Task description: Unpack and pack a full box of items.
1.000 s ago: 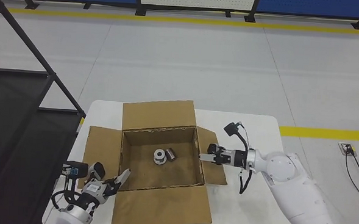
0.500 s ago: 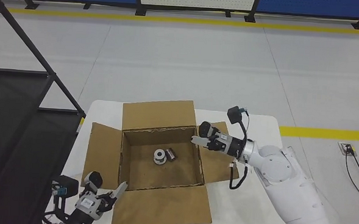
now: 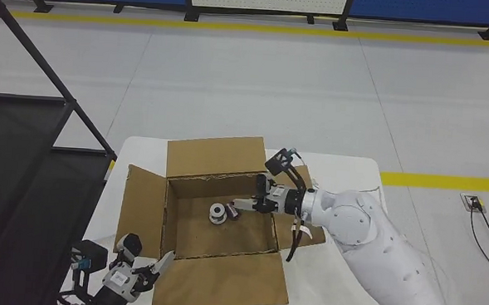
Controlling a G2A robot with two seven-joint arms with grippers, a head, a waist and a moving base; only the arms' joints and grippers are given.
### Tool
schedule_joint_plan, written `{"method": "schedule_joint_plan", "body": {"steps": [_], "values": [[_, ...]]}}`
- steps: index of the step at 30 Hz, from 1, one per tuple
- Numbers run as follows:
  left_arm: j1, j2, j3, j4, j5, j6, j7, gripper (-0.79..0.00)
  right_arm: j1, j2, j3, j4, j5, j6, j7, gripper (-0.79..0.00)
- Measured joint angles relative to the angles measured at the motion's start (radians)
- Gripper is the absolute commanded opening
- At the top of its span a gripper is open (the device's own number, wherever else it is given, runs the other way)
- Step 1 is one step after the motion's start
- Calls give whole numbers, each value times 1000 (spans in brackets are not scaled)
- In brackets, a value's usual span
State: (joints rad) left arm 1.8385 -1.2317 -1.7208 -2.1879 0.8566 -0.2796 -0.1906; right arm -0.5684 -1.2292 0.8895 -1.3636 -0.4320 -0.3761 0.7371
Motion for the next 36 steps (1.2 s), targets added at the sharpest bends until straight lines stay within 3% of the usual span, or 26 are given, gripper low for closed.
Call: {"method": "schedule_joint_plan", "body": {"steps": [6, 16, 25, 34, 36], "values": [[20, 1, -95, 7, -104, -3, 26, 0, 165, -81, -213, 135, -136, 114, 69, 0], [60, 1, -244, 38, -226, -6, 63, 0, 335, -268, -462, 437, -143, 137, 57, 0], [74, 0, -301, 54, -286, -27, 59, 0, 390, -419, -556, 672, -156, 141, 8, 0], [68, 0, -294, 44, -276, -42, 49, 0, 410, -531, -597, 856, -206, 167, -22, 0], [68, -1, -294, 43, -276, -44, 48, 0, 414, -550, -601, 893, -217, 163, -36, -129]]}}
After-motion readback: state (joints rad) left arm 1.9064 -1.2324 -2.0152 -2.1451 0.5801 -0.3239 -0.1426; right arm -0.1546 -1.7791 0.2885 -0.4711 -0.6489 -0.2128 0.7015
